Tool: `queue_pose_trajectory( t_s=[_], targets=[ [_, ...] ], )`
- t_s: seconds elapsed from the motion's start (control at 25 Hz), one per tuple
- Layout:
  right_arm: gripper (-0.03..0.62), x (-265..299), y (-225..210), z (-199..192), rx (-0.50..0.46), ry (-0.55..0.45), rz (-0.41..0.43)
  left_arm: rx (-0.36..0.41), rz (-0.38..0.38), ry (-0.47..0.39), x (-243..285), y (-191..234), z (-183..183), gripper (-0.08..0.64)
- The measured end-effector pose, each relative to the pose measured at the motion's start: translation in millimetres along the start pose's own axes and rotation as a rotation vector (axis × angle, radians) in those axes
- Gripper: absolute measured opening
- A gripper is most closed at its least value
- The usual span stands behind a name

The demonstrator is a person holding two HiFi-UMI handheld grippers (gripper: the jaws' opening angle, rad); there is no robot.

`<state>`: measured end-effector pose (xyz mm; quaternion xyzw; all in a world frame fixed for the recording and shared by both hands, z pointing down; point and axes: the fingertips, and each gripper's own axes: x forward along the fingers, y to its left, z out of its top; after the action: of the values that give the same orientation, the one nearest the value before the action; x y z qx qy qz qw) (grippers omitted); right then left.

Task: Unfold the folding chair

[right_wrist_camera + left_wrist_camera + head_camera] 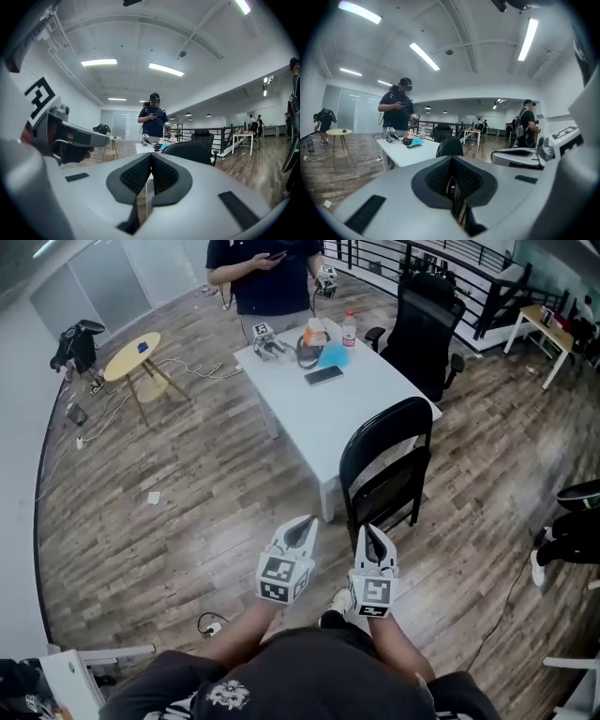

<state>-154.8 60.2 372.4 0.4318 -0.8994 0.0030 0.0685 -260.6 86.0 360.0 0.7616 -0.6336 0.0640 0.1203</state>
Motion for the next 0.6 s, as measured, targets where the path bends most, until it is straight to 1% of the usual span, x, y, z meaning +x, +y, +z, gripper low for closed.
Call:
queue_pose_trajectory(
  t_s=[0.16,0.32,0.36,0.52,0.6],
  targets=[
    [0.015,27,-15,12,0.018,-0.032,0.032,0.0,0.016,0.006,38,7,14,0.005],
    [0.015,43,-30,18,0.034,-0.041,0.056,0.009,0.016,0.04,69,6,21,0.005],
    [0.015,46,-34,19,0.041,-0.043,0.056,0.005,0.009,0.047,76,6,22,0.005],
    [0.015,60,-52,15,0.063,-0.035,0.029,-0.052,-0.014,0.045,104,14,35,0.005],
    [0.015,68,-63,8,0.069,-0.016,0.002,-0.044,-0.022,0.048,120,17,38,0.005]
  ],
)
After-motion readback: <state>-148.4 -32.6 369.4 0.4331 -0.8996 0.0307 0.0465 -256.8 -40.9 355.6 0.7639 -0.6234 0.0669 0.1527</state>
